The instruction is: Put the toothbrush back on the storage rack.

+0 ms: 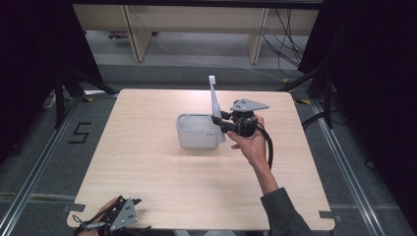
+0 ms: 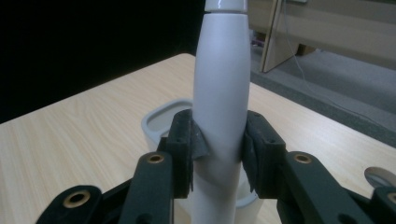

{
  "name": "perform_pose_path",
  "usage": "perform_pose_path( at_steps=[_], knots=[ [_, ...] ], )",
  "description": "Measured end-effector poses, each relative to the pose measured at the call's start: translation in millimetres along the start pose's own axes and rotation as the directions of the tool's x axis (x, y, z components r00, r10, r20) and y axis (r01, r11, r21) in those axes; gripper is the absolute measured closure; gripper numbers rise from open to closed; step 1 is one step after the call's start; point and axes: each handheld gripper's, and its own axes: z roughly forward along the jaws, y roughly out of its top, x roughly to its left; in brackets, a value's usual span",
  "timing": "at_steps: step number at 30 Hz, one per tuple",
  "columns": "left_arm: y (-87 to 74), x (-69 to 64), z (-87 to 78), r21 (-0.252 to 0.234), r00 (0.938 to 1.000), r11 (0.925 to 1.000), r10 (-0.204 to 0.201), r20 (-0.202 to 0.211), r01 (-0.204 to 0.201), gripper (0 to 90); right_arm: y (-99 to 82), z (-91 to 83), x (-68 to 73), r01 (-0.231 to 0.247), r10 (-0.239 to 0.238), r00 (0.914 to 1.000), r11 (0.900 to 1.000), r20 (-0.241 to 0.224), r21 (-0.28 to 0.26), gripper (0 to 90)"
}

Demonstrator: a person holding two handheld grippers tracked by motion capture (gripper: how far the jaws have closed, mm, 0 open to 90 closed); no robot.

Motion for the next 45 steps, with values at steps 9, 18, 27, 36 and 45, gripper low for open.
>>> perform_pose_path(
  at_steps=[9,18,27,36,45],
  knots=[
    [0.3,0.2,-0.6,-0.003,1.0000,1.0000,0.003,-0.004,-0.003,15.4,15.5,7.7,-5.4,-0.004,0.004,0.9999,0.9992,0.016,-0.039,66.5],
    [0.6,0.7,-0.9,0.005,1.0000,1.0000,0.006,0.002,-0.006,15.4,20.8,19.0,-12.8,-0.036,0.038,0.9985,0.9981,0.040,-0.051,66.4],
    [1.2,1.8,-2.7,0.022,0.9996,0.9996,0.017,0.024,-0.018,15.4,24.1,33.0,-18.8,-0.073,0.077,0.9949,0.9958,0.065,-0.055,66.4],
    [0.7,1.0,-1.5,0.014,0.9998,0.9998,0.017,0.004,-0.017,15.4,17.4,46.3,-26.4,-0.096,0.100,0.9910,0.9940,0.089,-0.051,66.3],
    [0.6,1.1,-1.4,0.018,0.9998,0.9997,0.019,0.005,-0.019,15.4,9.0,53.8,-29.9,-0.104,0.107,0.9896,0.9941,0.096,-0.029,66.2]
  ],
)
